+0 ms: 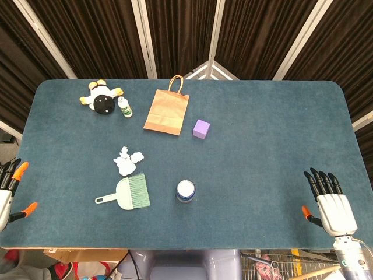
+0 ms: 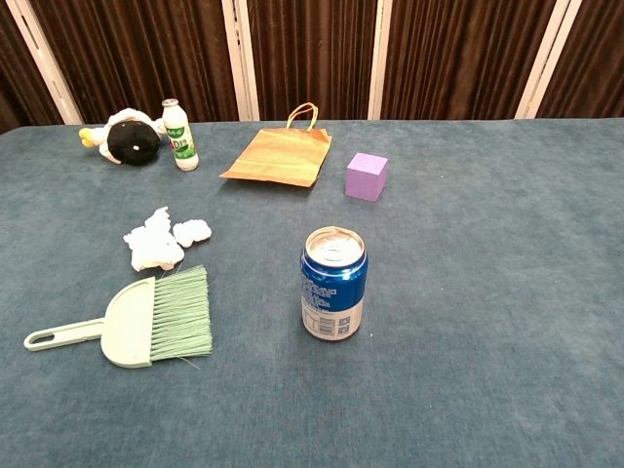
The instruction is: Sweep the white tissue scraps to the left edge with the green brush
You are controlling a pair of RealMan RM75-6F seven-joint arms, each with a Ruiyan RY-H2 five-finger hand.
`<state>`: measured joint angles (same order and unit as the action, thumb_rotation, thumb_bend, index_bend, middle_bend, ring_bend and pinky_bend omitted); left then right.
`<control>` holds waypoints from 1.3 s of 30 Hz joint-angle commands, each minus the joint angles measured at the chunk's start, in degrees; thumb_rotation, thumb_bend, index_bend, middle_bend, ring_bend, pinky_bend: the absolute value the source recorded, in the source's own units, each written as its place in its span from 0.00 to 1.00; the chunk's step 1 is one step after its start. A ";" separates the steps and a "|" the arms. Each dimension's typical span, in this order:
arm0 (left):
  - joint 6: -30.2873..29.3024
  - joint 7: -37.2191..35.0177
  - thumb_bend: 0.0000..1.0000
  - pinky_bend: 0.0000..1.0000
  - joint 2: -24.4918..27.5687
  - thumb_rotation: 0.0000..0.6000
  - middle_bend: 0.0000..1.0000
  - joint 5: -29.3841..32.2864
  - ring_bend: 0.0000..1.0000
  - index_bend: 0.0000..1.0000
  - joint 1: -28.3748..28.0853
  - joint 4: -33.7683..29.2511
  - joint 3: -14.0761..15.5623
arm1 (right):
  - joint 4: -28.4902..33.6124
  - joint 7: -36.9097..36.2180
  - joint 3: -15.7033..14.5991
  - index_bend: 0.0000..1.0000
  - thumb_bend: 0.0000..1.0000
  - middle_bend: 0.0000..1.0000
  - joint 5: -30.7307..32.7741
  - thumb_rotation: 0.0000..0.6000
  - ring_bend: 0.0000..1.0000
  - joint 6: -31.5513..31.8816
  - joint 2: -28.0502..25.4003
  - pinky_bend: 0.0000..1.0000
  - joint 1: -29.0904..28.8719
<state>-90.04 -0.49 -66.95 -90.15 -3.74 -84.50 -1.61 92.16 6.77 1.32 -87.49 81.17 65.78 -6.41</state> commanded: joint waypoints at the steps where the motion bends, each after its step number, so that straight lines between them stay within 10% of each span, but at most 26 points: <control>1: 0.03 0.02 0.01 0.08 0.01 1.00 0.00 0.02 0.00 0.00 -0.01 -0.01 0.00 | 0.29 0.16 0.10 0.00 0.32 0.00 0.06 1.00 0.00 -0.12 -0.01 0.00 -0.12; 16: 2.48 3.09 0.01 0.19 0.51 1.00 0.14 -0.05 0.11 0.00 -1.14 -3.18 0.35 | 0.03 0.94 0.05 0.00 0.32 0.00 0.21 1.00 0.00 -0.55 0.38 0.00 -0.30; 21: 5.01 8.22 0.03 0.77 0.21 1.00 0.76 0.17 0.77 0.13 -3.02 -7.95 -0.27 | 0.14 0.63 0.10 0.00 0.32 0.00 0.14 1.00 0.00 -0.26 0.28 0.00 -0.21; 24: 8.41 11.67 0.09 0.95 -0.44 1.00 0.97 2.19 0.96 0.27 -4.21 -12.54 -0.23 | -0.01 0.67 0.01 0.00 0.32 0.00 0.10 1.00 0.00 -0.36 0.33 0.00 -0.22; 39: 19.99 36.15 0.33 1.00 -8.84 1.00 1.00 26.00 1.00 0.47 -9.77 -23.45 -2.36 | 0.18 0.32 -0.08 0.00 0.32 0.00 0.01 1.00 0.00 -0.21 0.19 0.00 -0.11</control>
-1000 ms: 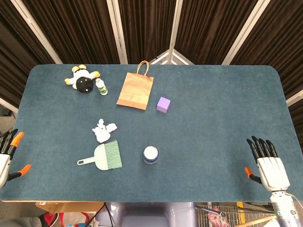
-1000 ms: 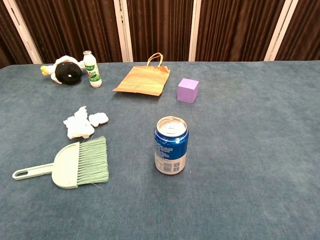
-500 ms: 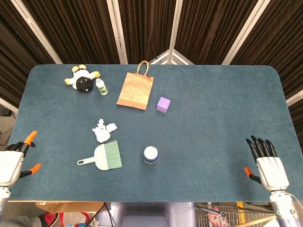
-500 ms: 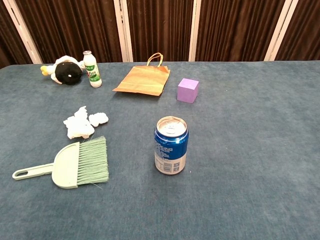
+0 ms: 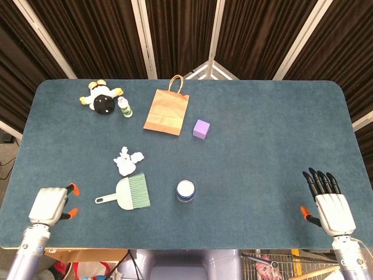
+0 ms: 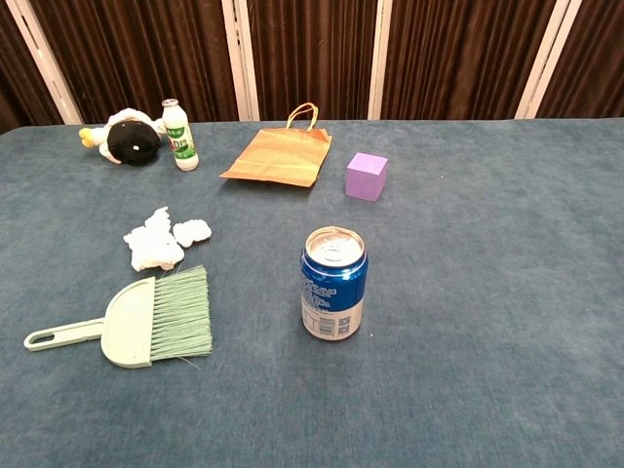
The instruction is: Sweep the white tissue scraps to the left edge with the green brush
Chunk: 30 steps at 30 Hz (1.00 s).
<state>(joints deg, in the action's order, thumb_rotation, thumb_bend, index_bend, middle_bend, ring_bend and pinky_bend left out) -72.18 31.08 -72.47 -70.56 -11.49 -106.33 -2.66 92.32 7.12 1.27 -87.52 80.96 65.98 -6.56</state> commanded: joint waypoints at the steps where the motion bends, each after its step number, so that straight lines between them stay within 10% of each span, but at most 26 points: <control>1: 2.17 5.73 0.34 1.00 -4.26 1.00 1.00 8.18 1.00 0.47 -2.47 -1.25 -1.69 | 0.02 -0.06 -0.02 0.00 0.32 0.00 0.06 1.00 0.00 0.01 -0.01 0.00 0.05; 30: -0.75 10.06 0.43 1.00 -19.86 1.00 1.00 27.98 1.00 0.42 -9.51 5.41 -7.51 | 0.13 -0.50 -0.21 0.00 0.32 0.00 -0.26 1.00 0.00 -0.11 -0.18 0.00 0.00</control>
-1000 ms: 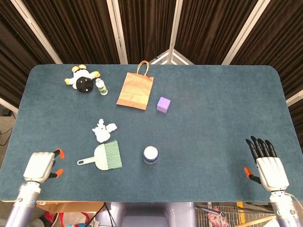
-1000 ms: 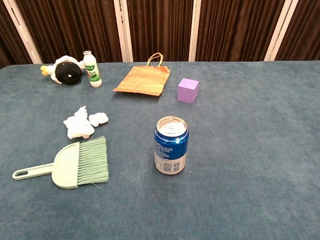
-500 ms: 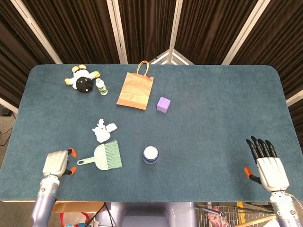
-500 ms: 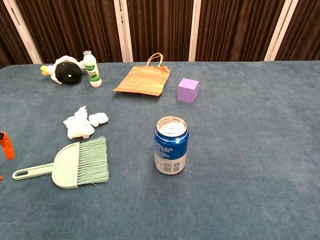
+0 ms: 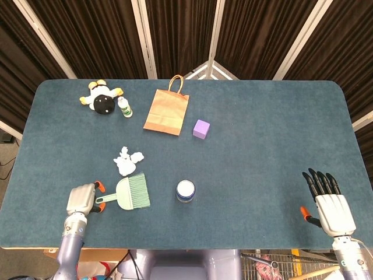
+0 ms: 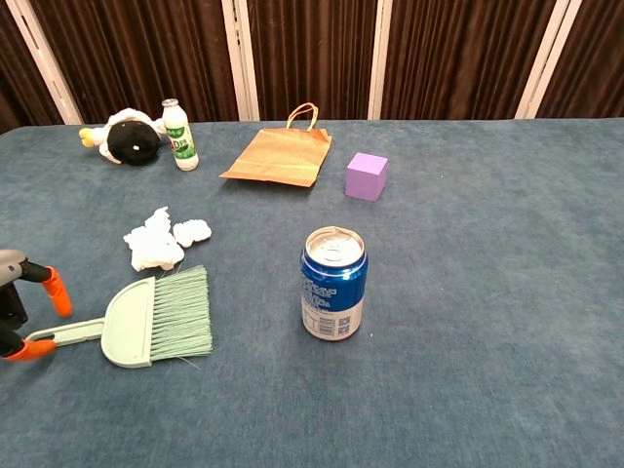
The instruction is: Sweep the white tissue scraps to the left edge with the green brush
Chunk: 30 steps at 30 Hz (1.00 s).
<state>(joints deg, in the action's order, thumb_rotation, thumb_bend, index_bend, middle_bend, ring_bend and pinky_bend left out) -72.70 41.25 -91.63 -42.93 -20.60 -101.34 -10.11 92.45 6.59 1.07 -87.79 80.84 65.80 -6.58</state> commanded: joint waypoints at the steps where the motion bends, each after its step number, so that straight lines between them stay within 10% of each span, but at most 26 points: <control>1: -0.28 -0.19 0.43 1.00 -1.01 1.00 1.00 0.44 1.00 0.42 -0.54 0.59 -0.08 | 0.00 0.04 -0.01 0.00 0.32 0.00 0.00 1.00 0.00 0.03 0.00 0.00 0.02; 17: -1.73 0.51 0.45 1.00 -3.58 1.00 1.00 0.28 1.00 0.52 -1.92 1.91 2.30 | 0.03 -0.01 -0.03 0.00 0.32 0.00 -0.07 1.00 0.00 0.12 -0.06 0.00 0.06; 30: -3.52 0.99 0.72 1.00 -1.27 1.00 1.00 -2.55 1.00 0.74 -2.21 0.83 3.83 | 0.08 -0.16 0.00 0.00 0.32 0.00 0.00 1.00 0.00 0.19 -0.04 0.00 0.12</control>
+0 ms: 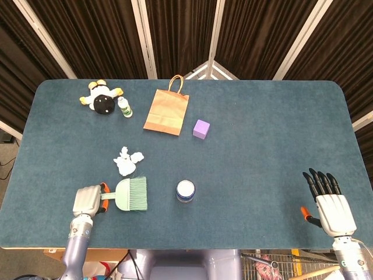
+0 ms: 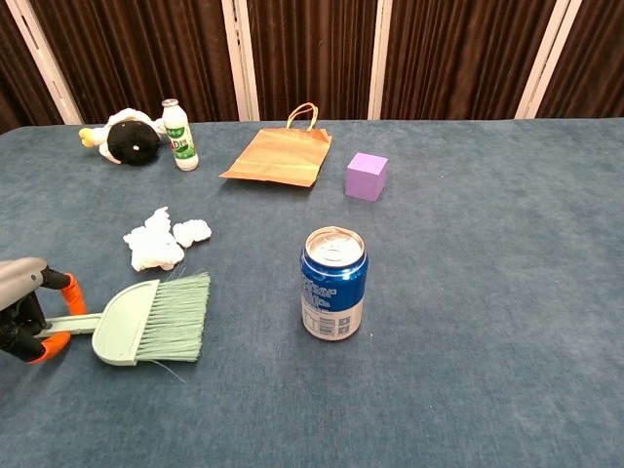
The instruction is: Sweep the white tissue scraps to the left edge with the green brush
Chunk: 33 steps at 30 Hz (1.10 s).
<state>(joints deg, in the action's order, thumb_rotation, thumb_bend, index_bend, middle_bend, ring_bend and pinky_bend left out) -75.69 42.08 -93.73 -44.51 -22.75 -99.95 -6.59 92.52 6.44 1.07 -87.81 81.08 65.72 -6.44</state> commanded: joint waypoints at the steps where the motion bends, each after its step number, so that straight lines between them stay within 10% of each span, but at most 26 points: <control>1: -0.75 0.28 0.72 1.00 1.26 1.00 1.00 -1.53 1.00 0.74 -0.10 -0.81 0.44 | 0.01 0.01 0.01 0.00 0.32 0.00 0.03 1.00 0.00 -0.07 0.03 0.00 -0.04; 14: -5.88 7.19 0.75 1.00 11.84 1.00 1.00 -13.96 1.00 0.76 -2.78 -11.46 0.46 | -0.10 0.29 -0.04 0.00 0.32 0.00 -0.15 1.00 0.00 0.07 0.16 0.00 0.01; 33: 2.16 16.92 0.76 1.00 4.57 1.00 1.00 -2.63 1.00 0.77 -16.05 -1.74 -8.31 | 0.21 -0.81 0.27 0.00 0.32 0.00 1.05 1.00 0.00 -0.64 -0.11 0.00 -0.07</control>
<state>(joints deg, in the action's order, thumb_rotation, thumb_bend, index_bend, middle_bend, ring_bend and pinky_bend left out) -75.14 57.61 -87.19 -49.20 -36.83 -104.23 -13.95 92.75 5.67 1.33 -86.80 80.48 65.63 -6.49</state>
